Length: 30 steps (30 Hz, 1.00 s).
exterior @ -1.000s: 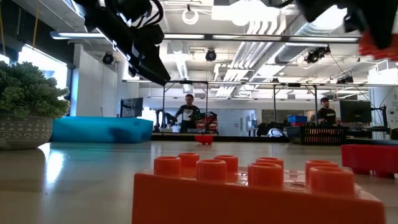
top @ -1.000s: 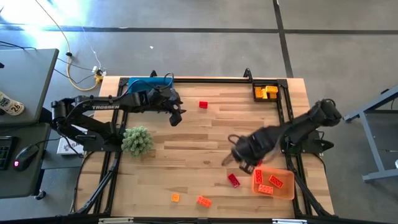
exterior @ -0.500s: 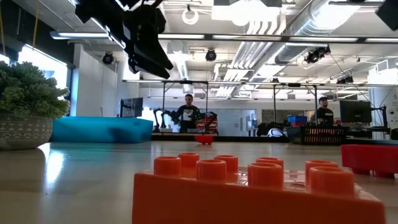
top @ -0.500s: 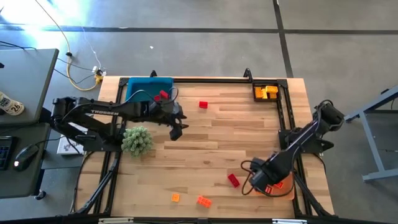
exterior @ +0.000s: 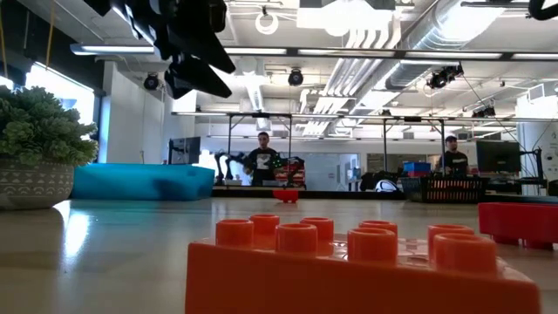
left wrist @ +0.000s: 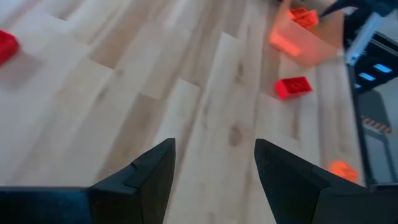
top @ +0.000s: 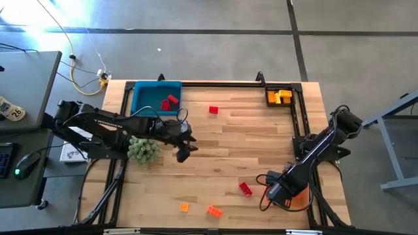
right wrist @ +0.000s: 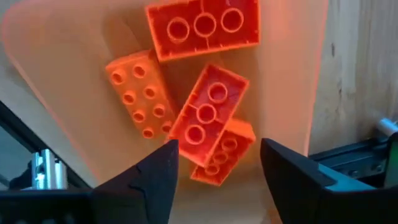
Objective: Sort & place blocks by color
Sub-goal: Put the red game piece into the blue bin
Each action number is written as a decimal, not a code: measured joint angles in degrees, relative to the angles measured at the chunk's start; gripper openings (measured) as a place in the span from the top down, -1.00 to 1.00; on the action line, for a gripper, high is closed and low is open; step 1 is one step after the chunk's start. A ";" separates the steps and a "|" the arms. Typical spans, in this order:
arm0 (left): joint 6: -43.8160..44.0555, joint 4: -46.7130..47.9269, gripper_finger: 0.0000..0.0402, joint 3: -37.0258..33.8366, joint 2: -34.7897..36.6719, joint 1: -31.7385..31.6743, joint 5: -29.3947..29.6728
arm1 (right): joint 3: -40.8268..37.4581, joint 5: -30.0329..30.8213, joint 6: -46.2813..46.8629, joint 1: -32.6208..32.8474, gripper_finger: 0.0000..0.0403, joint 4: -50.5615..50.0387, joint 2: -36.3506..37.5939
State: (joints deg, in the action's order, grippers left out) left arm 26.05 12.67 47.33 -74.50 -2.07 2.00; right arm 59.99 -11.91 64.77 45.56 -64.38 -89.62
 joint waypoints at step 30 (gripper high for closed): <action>-0.32 1.35 -0.03 0.00 0.02 6.20 13.84 | 14.56 17.82 1.68 -12.74 -0.06 4.39 0.02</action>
State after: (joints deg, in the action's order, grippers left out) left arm 25.72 14.02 47.33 -74.48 4.13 15.84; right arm 74.54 5.91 66.46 32.82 -59.99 -89.60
